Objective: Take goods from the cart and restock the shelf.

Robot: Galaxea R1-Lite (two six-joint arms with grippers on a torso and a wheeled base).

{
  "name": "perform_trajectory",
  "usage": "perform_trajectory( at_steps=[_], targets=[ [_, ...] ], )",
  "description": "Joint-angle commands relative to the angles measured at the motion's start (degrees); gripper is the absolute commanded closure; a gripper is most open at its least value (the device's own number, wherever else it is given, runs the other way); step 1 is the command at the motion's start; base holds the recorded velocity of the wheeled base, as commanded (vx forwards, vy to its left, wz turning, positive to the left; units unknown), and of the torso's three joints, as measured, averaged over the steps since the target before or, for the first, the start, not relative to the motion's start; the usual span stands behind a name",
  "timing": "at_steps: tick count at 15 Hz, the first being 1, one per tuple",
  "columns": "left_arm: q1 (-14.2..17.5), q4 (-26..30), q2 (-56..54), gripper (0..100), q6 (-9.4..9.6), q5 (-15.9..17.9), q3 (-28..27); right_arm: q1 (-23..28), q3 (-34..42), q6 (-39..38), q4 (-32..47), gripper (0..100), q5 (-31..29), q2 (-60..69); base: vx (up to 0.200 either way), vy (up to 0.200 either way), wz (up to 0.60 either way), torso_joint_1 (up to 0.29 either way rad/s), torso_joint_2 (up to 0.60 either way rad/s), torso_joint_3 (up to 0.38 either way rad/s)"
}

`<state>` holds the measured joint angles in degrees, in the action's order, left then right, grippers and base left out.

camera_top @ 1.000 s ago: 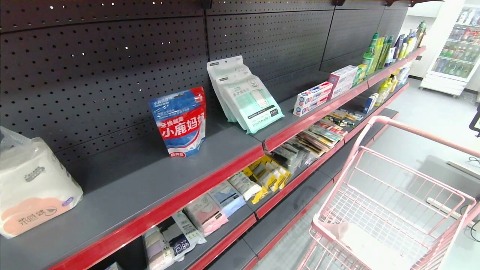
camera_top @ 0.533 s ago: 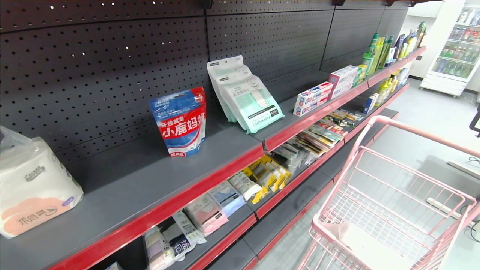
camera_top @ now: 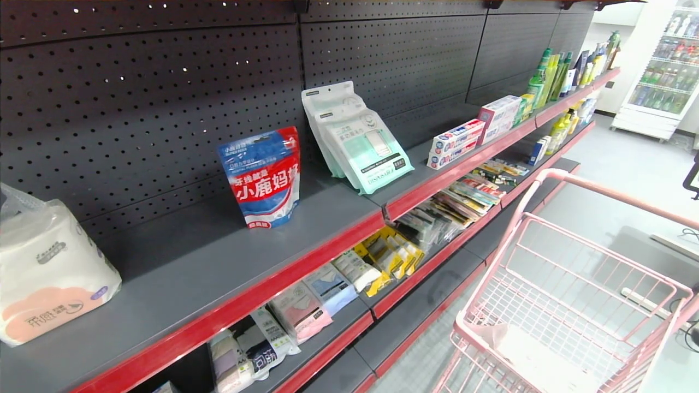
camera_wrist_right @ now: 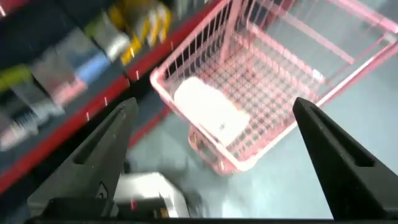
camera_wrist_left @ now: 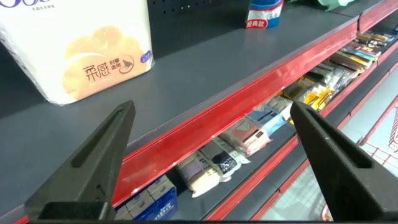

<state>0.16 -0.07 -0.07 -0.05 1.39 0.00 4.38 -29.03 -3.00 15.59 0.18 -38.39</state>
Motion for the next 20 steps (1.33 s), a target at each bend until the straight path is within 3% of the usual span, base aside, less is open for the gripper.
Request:
perform_trajectory(
  at_steps=[1, 5, 8, 10, 13, 20],
  targets=[
    [0.0, 0.0, 0.1, 0, -0.04, 0.0, 0.0, 2.5, -4.4, 7.6, 3.3, 0, 1.8, -32.7, 0.000, 0.000, 0.00, 0.000, 0.00, 0.000],
    [0.0, 0.0, 0.1, 0, -0.04, 0.0, 0.0, 4.4, 2.0, 23.0, -13.2, 0, 2.3, -49.1, 0.000, 0.000, 0.00, 0.000, 0.00, 0.000],
    [0.0, 0.0, 0.1, 0, -0.04, 0.0, 0.0, 3.2, 4.9, 31.4, -18.4, 0, 2.4, -55.3, 0.000, 0.000, 0.00, 0.000, 0.00, 0.000],
    [0.0, 0.0, 0.1, 0, -0.04, 0.0, 0.0, 1.6, 6.2, 32.9, -22.2, 0, 2.4, -59.0, 0.000, 0.000, 0.00, 0.000, 0.00, 0.000],
    [0.0, 0.0, 0.1, 0, -0.04, 0.0, 0.0, 0.3, 9.1, 33.8, -34.8, 0, 2.1, -67.9, 0.000, 0.000, 0.00, 0.000, 0.00, 0.000],
    [0.0, 0.0, 0.1, 0, -0.04, 0.0, 0.0, 0.0, 8.7, 38.4, -43.2, 0, 1.9, -76.3, 0.000, 0.000, 0.00, 0.000, 0.00, 0.000]
  ],
)
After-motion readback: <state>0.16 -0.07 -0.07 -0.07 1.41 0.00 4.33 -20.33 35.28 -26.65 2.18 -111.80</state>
